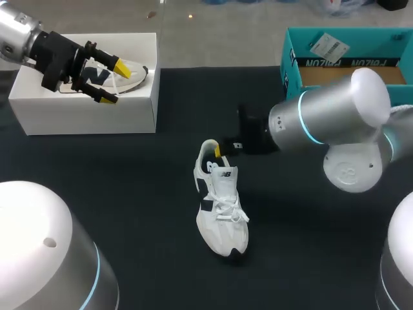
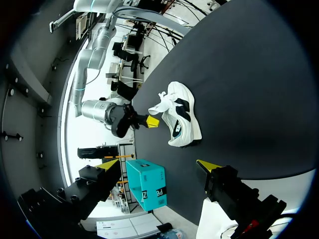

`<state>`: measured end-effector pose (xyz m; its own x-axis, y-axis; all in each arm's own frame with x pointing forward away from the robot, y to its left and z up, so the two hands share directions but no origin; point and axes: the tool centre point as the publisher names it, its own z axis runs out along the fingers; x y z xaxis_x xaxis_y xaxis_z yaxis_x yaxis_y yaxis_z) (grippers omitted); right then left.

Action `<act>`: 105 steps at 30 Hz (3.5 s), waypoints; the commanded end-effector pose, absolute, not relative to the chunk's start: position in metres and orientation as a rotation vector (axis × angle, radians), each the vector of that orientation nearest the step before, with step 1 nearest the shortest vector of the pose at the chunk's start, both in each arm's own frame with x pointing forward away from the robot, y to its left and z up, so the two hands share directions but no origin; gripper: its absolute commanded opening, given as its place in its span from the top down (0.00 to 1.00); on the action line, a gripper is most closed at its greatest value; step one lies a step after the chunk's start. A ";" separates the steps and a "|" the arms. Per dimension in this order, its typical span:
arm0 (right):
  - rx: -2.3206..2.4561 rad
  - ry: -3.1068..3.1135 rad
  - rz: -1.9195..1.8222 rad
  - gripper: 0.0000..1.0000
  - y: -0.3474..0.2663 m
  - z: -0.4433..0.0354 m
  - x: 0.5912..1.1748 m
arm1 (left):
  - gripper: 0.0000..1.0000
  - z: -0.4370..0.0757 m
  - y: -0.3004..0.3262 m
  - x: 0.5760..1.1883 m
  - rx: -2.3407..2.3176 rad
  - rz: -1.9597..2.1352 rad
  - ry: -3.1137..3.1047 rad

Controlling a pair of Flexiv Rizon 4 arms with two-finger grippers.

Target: Take the shoe out of the shoebox, open the shoe tongue, remove and reinsert the insole, then place the shoe into the shoebox

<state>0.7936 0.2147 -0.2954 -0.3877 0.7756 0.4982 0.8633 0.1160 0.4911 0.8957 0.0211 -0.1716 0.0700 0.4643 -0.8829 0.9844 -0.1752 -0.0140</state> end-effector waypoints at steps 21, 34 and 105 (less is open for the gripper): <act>-2.662 -2.757 -0.105 1.00 0.252 -0.348 0.816 | 0.00 -0.171 0.021 0.896 1.719 -1.044 1.450; -2.661 -2.744 -0.039 1.00 0.245 -0.360 0.821 | 0.00 -0.171 0.021 0.896 1.719 -1.044 1.450; -2.427 -2.507 -0.153 1.00 0.211 -0.392 0.824 | 0.00 -0.171 0.021 0.896 1.719 -1.044 1.450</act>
<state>0.8300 0.2116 -0.4021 -0.0091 0.9838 -0.1789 0.9575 0.0602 0.2821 0.8957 0.0211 -0.1715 0.0700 0.4642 -0.8829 0.9844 -0.1752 -0.0140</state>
